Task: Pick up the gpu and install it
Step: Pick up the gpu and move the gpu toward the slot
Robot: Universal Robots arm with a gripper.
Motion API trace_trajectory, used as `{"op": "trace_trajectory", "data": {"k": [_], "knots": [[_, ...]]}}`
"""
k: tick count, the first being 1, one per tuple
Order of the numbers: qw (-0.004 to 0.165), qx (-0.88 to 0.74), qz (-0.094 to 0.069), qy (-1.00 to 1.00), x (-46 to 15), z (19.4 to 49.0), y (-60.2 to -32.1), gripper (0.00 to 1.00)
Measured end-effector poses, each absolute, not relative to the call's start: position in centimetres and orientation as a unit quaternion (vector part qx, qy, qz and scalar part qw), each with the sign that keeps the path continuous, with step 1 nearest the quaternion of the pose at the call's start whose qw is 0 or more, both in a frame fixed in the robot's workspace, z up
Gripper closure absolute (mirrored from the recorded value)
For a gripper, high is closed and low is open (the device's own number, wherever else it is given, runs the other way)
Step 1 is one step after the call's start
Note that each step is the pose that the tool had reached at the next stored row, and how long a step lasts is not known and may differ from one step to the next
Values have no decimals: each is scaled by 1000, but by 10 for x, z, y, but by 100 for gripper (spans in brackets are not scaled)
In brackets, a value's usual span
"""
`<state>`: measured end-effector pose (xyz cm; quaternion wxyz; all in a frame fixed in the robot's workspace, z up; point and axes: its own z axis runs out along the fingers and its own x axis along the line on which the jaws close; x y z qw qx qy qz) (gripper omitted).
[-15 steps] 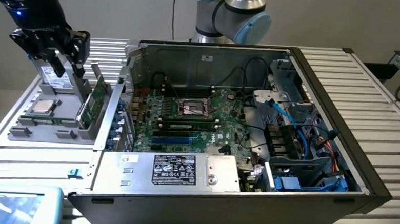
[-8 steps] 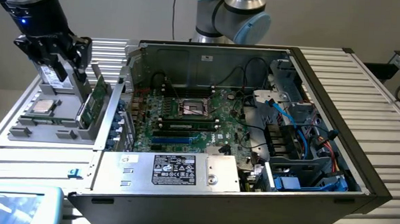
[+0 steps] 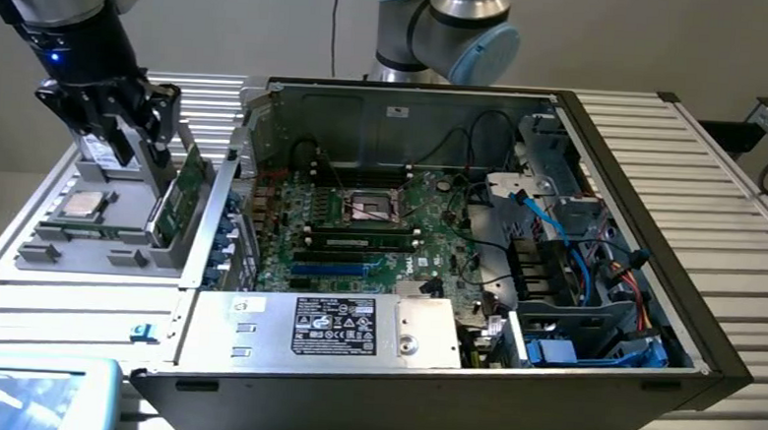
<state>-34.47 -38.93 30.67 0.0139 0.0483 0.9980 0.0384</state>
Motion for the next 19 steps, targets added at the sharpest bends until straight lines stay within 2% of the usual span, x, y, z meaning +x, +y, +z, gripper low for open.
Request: {"op": "trace_trajectory", "data": {"k": [6,15,19], "knots": [[13,48,49,998,-345,299,-389,50],[17,47,50,997,-346,290,-389,50],[16,48,56,997,-346,284,-389,50]]}}
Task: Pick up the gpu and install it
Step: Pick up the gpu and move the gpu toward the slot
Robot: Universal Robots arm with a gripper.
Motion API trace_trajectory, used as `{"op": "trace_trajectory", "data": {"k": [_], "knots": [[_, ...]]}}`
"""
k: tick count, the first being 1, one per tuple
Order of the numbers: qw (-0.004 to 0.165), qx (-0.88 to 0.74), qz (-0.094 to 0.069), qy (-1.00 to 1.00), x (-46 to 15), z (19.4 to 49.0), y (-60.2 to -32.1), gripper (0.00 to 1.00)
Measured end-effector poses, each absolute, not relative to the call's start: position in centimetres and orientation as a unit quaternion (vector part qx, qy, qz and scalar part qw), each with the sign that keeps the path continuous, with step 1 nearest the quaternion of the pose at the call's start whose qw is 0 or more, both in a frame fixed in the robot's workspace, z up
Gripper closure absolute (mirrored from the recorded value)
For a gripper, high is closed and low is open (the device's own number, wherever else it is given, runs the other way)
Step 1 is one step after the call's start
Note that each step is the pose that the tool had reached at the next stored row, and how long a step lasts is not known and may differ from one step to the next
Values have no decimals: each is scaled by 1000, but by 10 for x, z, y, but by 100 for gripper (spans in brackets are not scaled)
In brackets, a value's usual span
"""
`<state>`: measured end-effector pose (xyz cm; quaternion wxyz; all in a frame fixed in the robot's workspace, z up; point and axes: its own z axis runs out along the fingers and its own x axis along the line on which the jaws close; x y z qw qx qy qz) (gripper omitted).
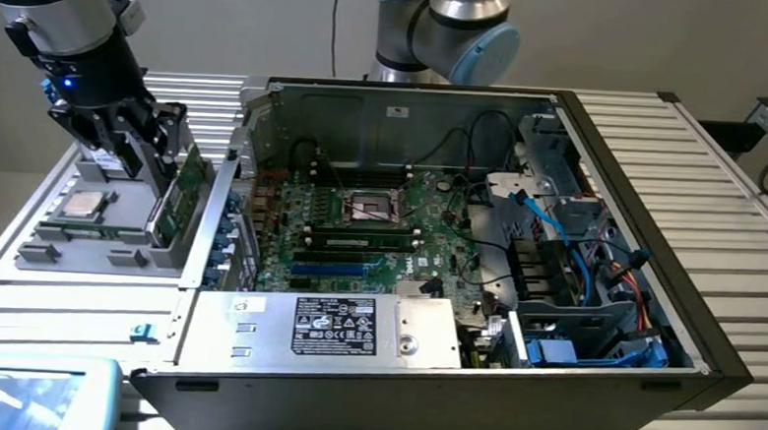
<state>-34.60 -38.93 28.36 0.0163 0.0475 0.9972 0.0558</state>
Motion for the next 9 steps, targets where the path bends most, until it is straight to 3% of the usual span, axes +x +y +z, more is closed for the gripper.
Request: {"op": "trace_trajectory", "data": {"k": [9], "knots": [[22,47,58,997,-346,269,-389,50]]}}
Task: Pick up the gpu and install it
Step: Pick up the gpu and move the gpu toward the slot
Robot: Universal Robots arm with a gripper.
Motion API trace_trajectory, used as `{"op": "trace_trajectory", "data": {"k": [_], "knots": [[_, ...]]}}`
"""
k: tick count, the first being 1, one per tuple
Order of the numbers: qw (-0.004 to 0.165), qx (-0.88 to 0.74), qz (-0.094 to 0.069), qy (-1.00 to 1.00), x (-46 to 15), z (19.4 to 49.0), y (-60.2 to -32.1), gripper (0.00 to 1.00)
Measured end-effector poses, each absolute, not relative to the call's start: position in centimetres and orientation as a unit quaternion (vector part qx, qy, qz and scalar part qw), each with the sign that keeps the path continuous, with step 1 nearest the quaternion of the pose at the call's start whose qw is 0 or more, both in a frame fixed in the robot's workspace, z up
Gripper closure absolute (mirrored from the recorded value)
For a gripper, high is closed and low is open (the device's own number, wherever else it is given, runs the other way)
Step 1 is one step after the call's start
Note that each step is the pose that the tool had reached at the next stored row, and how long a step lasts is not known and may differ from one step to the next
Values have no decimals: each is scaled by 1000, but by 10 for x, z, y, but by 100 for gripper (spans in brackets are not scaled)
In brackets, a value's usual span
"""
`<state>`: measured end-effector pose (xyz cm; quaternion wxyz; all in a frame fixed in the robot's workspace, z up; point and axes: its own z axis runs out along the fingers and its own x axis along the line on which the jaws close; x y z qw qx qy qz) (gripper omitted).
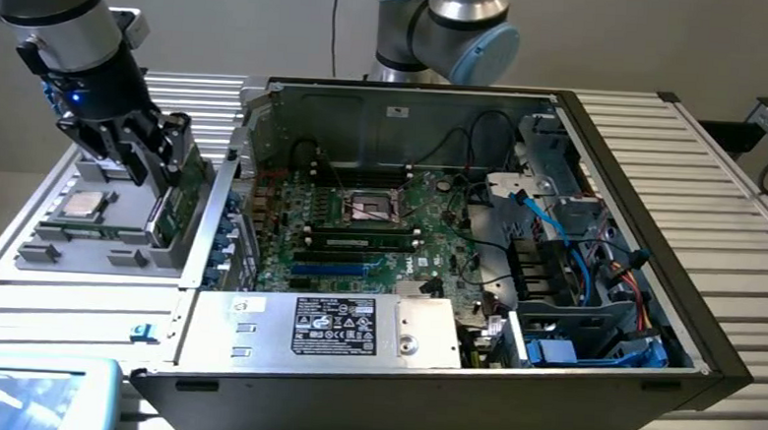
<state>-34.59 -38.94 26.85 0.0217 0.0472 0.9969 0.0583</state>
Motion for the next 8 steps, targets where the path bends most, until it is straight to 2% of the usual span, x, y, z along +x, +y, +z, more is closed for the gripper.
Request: {"op": "trace_trajectory", "data": {"k": [8], "knots": [[23,47,58,997,-346,254,-389,50]]}}
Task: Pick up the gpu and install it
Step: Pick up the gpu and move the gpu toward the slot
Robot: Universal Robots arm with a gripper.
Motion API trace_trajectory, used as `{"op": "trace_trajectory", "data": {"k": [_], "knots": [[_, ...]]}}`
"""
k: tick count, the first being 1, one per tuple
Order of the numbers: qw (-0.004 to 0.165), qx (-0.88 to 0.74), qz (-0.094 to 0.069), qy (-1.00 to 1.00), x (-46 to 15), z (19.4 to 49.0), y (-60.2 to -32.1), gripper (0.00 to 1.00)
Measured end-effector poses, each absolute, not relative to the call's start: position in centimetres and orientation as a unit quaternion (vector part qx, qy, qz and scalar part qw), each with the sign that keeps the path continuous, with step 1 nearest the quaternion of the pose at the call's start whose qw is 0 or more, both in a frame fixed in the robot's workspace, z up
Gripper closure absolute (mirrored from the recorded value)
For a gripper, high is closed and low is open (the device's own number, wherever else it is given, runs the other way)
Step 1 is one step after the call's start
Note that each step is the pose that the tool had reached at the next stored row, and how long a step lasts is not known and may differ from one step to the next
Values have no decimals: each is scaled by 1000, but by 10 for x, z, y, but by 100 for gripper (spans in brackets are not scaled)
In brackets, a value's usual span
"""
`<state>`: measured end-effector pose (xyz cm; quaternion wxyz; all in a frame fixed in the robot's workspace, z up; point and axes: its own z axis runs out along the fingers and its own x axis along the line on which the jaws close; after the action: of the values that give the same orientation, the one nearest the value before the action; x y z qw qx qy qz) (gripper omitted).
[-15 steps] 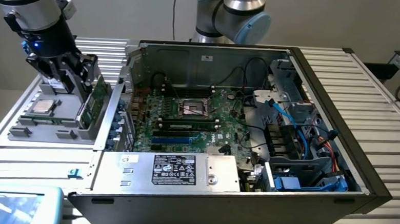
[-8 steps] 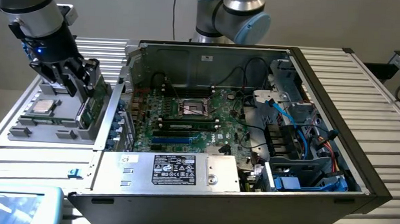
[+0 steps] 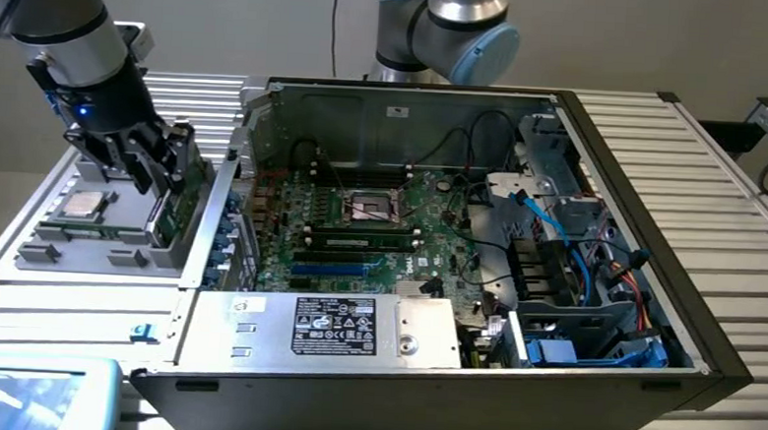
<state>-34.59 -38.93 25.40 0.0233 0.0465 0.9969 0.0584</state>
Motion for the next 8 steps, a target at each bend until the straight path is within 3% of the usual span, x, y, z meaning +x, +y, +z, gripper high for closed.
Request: {"op": "trace_trajectory", "data": {"k": [8], "knots": [[24,39,59,997,-344,242,-389,50]]}}
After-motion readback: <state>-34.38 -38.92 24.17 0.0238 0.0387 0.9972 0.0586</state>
